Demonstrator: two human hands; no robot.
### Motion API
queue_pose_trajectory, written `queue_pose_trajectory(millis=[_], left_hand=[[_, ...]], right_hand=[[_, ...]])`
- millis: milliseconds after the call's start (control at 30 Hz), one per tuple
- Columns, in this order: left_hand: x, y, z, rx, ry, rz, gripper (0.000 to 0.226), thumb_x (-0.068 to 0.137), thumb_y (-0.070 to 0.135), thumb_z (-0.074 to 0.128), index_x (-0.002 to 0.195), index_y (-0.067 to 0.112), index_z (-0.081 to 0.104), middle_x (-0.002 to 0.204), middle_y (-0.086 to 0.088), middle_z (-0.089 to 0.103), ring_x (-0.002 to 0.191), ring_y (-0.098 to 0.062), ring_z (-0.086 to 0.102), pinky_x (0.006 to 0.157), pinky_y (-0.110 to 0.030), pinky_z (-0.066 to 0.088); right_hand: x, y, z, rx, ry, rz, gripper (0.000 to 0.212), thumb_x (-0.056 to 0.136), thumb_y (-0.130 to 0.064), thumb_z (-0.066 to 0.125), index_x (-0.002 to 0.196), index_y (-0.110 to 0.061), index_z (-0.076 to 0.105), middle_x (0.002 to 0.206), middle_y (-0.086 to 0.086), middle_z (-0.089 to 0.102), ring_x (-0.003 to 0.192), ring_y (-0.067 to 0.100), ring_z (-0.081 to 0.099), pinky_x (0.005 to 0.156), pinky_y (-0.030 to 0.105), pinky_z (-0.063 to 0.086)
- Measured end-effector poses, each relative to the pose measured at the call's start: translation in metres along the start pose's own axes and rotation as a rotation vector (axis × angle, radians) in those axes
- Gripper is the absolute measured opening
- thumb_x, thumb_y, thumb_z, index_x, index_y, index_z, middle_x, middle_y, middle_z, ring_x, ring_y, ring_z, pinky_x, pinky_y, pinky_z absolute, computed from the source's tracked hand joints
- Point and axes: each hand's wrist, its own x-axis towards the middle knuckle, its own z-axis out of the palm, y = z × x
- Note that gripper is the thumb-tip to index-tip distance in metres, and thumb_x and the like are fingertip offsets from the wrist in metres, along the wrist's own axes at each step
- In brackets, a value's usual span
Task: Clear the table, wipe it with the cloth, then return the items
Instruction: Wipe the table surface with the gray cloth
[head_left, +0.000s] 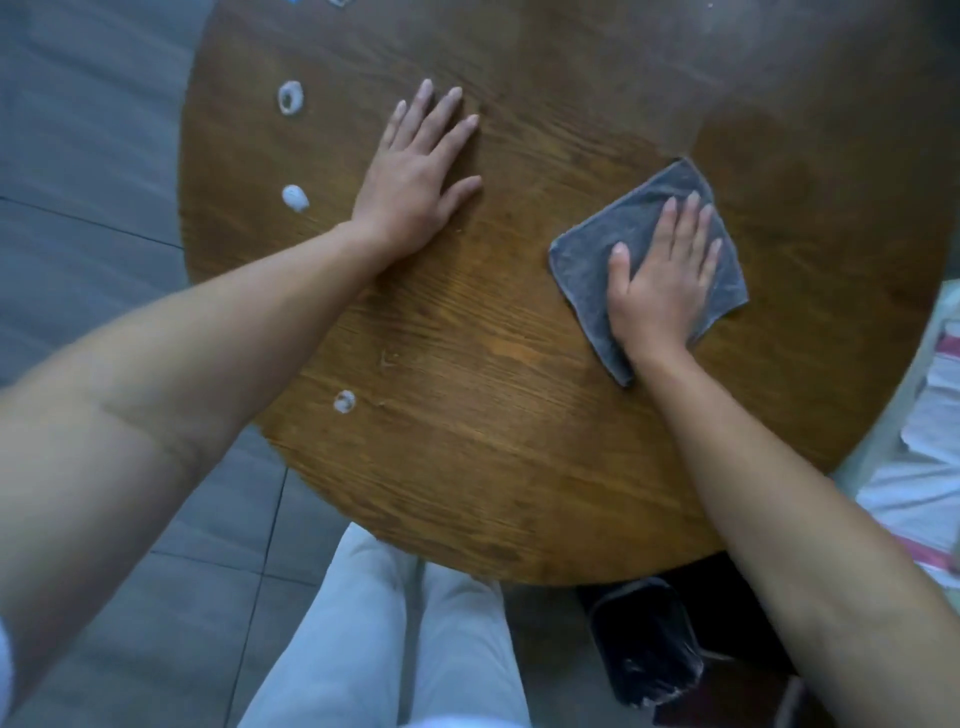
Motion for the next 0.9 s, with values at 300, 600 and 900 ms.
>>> queue_pose_trajectory(millis=[300,600,900], left_hand=[[0.000,-0.002,0.002,-0.004,0.023,0.017,0.066,0.105,0.053,0.039,0.159,0.015,0.037,0.171,-0.009,0.022,0.159,-0.036,0.011,0.129,-0.048,0.005],[-0.001,0.002,-0.007,-0.050,-0.008,0.012,0.065,0.105,0.048,0.044,0.159,0.013,0.035,0.172,-0.010,0.018,0.160,-0.035,0.007,0.129,-0.047,0.003],[-0.068,0.009,-0.012,-0.150,0.007,0.008,0.055,0.096,0.023,0.063,0.144,0.000,0.054,0.160,-0.022,0.040,0.153,-0.042,0.029,0.126,-0.051,0.025]], right_hand=[[-0.149,-0.095,0.028,0.089,-0.098,-0.323,0.075,0.099,-0.037,0.047,0.161,-0.003,0.026,0.171,0.019,0.017,0.160,0.034,0.011,0.128,0.058,0.013],[-0.221,-0.096,0.024,0.083,-0.193,-0.579,0.069,0.099,-0.038,0.058,0.159,-0.011,0.037,0.170,0.008,0.024,0.160,0.026,0.016,0.126,0.054,0.022],[-0.115,-0.054,0.012,-0.002,-0.086,-0.323,0.075,0.100,-0.046,0.048,0.161,-0.006,0.030,0.171,0.015,0.020,0.160,0.031,0.015,0.128,0.052,0.017]])
